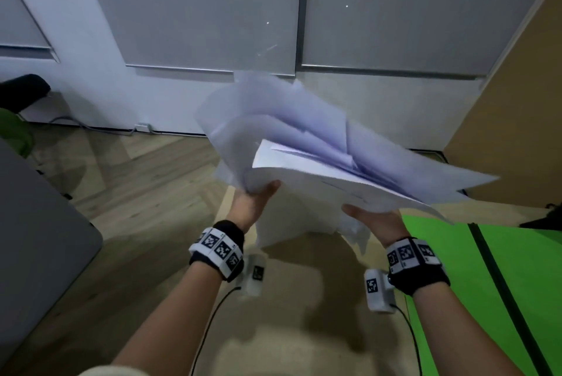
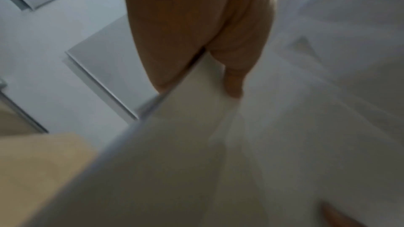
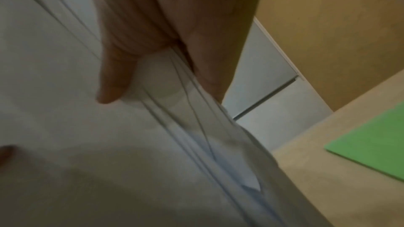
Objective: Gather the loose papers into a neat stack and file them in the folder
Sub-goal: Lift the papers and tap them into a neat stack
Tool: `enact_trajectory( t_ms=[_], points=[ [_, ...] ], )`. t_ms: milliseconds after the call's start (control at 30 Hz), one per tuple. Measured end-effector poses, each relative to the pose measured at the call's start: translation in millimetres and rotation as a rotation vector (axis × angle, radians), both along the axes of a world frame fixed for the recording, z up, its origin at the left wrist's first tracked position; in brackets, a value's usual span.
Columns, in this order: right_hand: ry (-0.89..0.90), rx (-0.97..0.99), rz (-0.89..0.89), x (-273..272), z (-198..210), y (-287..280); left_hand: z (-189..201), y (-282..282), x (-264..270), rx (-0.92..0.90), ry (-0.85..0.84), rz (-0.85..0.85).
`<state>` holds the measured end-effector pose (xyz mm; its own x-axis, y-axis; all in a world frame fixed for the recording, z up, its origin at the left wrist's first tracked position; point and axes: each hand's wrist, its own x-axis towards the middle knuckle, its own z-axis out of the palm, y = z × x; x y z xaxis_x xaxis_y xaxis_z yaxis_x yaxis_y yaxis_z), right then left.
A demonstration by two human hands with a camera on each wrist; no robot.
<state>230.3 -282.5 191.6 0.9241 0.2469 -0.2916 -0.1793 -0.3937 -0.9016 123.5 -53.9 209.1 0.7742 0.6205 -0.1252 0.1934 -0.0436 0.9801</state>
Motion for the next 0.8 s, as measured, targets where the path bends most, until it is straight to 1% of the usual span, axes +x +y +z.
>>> enact_trajectory(
  t_ms=[67,100,167,200,233,267,333,400,433,533,633,667,733,767,800],
  points=[
    [-0.003,0.073,-0.07,-1,2,3,-1,-7,2,0.026,0.111,-0.025],
    [-0.026,0.082,-0.09,-2,6,4,2,-10,2,0.028,0.121,-0.028],
    [-0.077,0.112,-0.101,-1,16,2,11,-11,1,0.001,0.048,-0.012],
    [-0.107,0.128,-0.107,0,19,0,17,-8,-1,-0.045,-0.046,0.017],
    [-0.13,0.13,-0.113,0,24,-4,19,-1,-4,-0.089,-0.116,0.015],
    [-0.123,0.124,-0.107,2,23,-10,18,6,-8,-0.102,-0.159,-0.021],
    [-0.081,0.128,-0.066,1,22,-20,17,21,-18,-0.057,-0.087,-0.183],
    [-0.046,0.118,-0.005,-5,16,-25,18,23,-28,0.006,0.097,-0.328],
    [-0.028,0.107,0.02,-9,13,-25,17,22,-29,0.027,0.134,-0.37],
    [-0.034,0.115,0.028,-11,1,-19,16,9,-27,0.087,0.15,-0.325],
    [-0.044,0.138,-0.009,-4,1,-19,20,7,-25,0.005,0.153,-0.286],
    [-0.037,0.138,-0.014,-1,1,-19,23,8,-26,0.014,0.146,-0.278],
    [-0.029,0.127,-0.017,2,10,-15,24,6,-20,0.025,0.048,-0.277],
    [-0.043,0.144,-0.026,2,16,-11,22,5,-15,0.065,0.018,-0.256],
    [-0.077,0.171,-0.048,2,20,-6,25,-2,-11,0.063,-0.028,-0.212]
  ],
)
